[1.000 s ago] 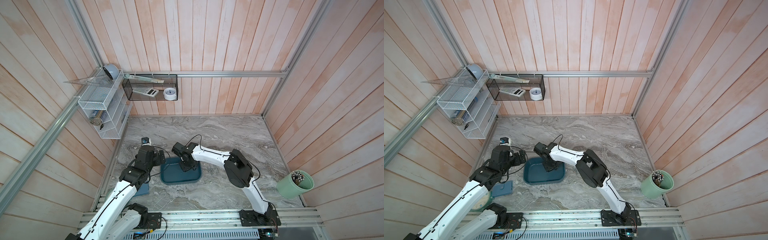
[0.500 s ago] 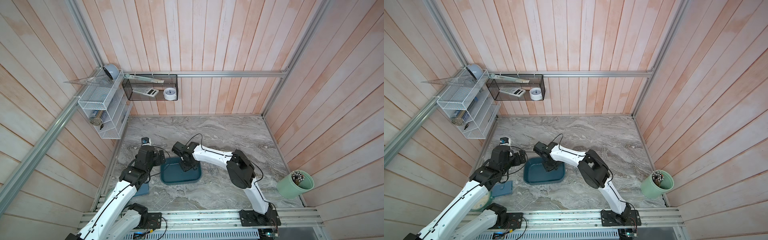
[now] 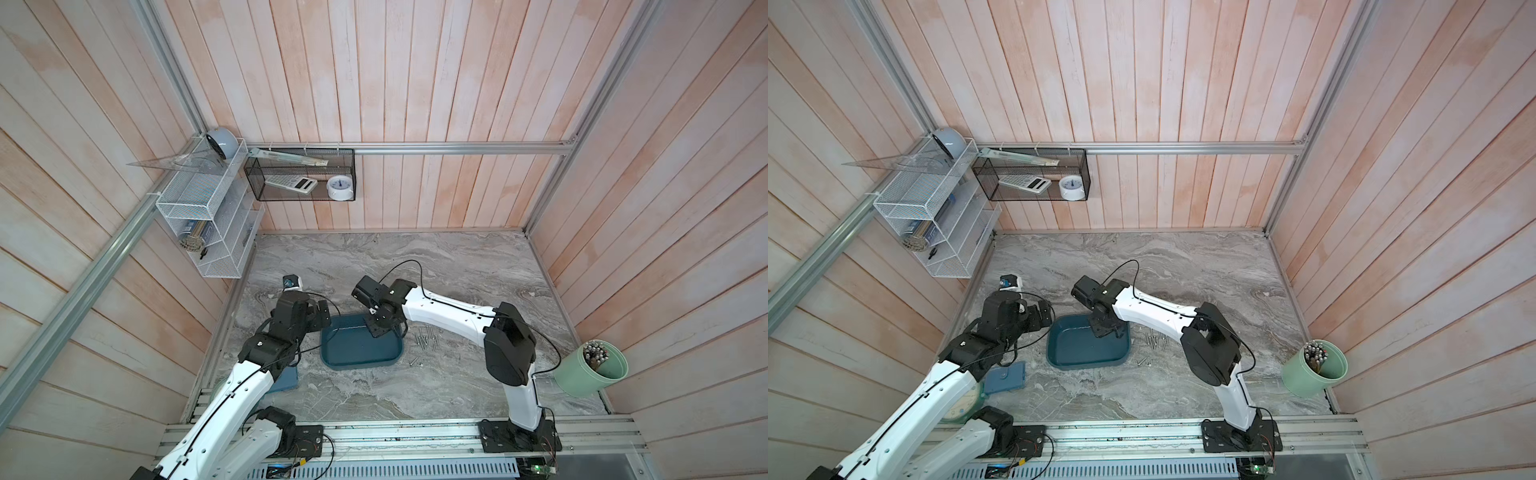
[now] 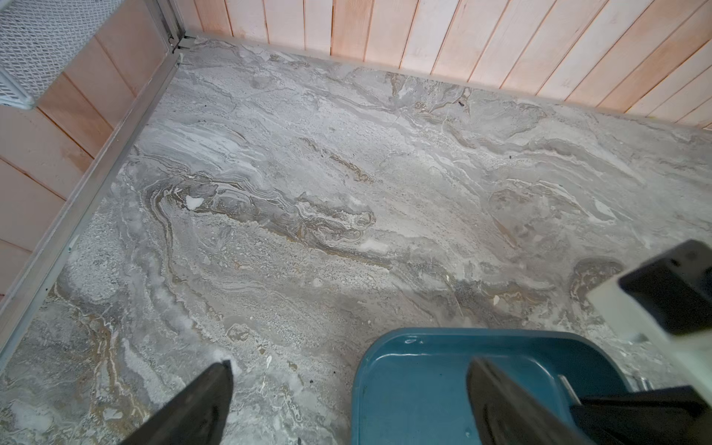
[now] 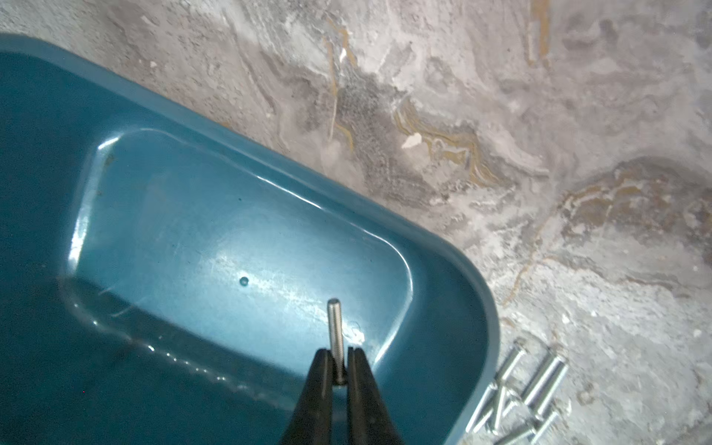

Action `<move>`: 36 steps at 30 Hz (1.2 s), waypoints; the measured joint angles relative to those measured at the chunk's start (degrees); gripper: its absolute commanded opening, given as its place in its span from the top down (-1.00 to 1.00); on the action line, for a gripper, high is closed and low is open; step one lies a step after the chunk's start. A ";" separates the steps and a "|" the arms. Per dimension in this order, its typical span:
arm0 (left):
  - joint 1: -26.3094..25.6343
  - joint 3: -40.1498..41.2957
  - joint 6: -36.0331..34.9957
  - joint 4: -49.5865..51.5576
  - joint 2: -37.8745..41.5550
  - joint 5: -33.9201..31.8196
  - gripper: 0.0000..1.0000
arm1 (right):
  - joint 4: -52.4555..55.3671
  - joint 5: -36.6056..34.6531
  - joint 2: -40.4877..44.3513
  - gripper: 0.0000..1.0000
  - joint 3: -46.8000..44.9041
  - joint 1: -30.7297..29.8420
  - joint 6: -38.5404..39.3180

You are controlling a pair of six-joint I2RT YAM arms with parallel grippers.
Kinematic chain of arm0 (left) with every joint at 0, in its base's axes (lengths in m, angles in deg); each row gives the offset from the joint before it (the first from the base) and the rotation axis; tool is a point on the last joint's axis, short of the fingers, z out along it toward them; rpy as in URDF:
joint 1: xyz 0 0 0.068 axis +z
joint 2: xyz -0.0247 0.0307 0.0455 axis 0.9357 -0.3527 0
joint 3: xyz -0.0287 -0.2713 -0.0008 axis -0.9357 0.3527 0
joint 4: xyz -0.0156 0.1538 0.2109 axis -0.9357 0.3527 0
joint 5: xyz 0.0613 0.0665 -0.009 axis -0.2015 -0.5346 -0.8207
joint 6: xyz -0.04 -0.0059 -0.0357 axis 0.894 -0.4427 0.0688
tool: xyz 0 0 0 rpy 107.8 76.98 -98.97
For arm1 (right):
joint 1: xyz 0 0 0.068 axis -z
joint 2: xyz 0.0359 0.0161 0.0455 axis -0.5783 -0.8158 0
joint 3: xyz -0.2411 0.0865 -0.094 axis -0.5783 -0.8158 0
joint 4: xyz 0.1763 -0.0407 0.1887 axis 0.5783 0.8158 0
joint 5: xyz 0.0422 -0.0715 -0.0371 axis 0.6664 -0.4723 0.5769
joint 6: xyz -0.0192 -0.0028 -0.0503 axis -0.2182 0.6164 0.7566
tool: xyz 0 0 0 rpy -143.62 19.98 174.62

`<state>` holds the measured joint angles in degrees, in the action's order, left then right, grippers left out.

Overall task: Take out the screws from the storage box
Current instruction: Pick up the screw from the storage box, then place the screw at the center of the board.

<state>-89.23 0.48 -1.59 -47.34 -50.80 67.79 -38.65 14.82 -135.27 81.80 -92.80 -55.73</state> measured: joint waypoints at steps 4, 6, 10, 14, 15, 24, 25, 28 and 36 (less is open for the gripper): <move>0.00 0.00 0.02 0.00 0.00 0.02 -1.00 | -0.35 -0.66 7.85 0.93 -6.78 2.16 -0.68; 0.00 0.00 0.00 0.00 0.00 0.02 -1.00 | -0.66 -1.16 12.22 0.92 -10.67 3.67 -1.27; 0.00 0.00 0.02 0.02 0.00 0.02 -1.00 | -1.53 -1.81 19.28 0.91 -18.95 6.88 -2.56; 0.00 0.00 0.02 0.00 0.00 0.02 -1.00 | -2.49 -1.84 21.20 0.90 -25.51 8.61 -4.20; 0.00 0.00 0.02 0.00 0.00 0.02 -1.00 | -2.73 -1.79 21.03 0.90 -26.62 8.68 -4.46; 0.00 0.00 0.00 0.02 -0.04 0.00 -1.00 | -5.81 0.35 14.91 0.89 -27.65 8.28 -4.94; 0.00 0.00 0.02 0.02 -0.04 0.02 -1.00 | -6.03 0.63 14.45 0.89 -27.65 8.09 -4.94; 0.00 0.00 0.00 0.00 -0.17 0.02 -1.00 | -6.21 1.36 13.40 0.86 -27.65 7.54 -4.94; 0.00 0.00 0.02 0.07 -0.81 0.02 -1.00 | -6.08 2.56 11.58 0.82 -27.89 6.82 -4.92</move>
<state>-89.23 0.48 -1.57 -47.27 -51.61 67.81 -44.73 17.38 -123.68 53.91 -85.98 -60.65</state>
